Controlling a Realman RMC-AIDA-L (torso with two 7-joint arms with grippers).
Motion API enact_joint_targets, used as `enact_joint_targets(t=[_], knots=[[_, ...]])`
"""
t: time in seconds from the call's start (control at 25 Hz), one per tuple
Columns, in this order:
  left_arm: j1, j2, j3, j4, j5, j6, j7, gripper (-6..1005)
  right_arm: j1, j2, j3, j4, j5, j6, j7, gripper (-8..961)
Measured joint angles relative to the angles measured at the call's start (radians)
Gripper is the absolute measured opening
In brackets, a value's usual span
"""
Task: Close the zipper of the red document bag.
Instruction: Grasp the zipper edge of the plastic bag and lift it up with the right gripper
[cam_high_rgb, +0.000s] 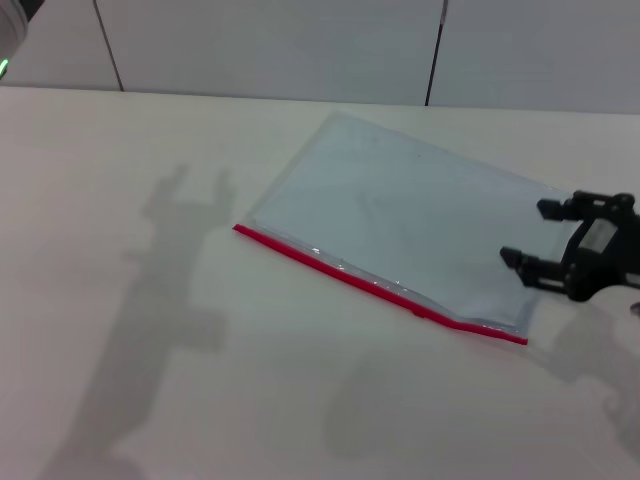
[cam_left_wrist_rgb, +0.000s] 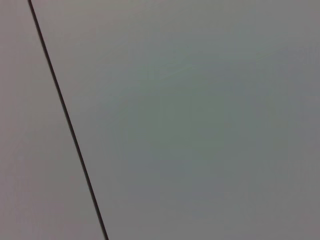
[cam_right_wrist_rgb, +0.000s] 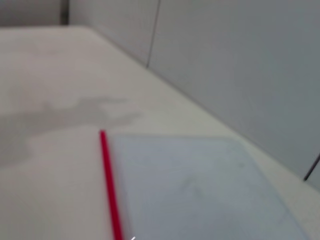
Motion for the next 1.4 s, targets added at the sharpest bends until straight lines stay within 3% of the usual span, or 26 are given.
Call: enact_joint_targets(t=[0.56, 0.88, 1.4], knots=[[-0.002, 0.000, -0.001, -0.007, 0.050, 0.064, 0.005, 603, 0.001, 0.001, -0.150, -0.048, -0.246, -0.064, 0.025, 705], [0.003, -0.001, 0.003, -0.009, 0.046, 0.066, -0.001, 602, 0.002, 0.001, -0.162, 0.003, -0.267, 0.019, 0.023, 707], [0.007, -0.003, -0.001, -0.008, 0.049, 0.066, 0.001, 602, 0.038, 0.001, -0.184, 0.089, -0.269, 0.041, 0.024, 707]])
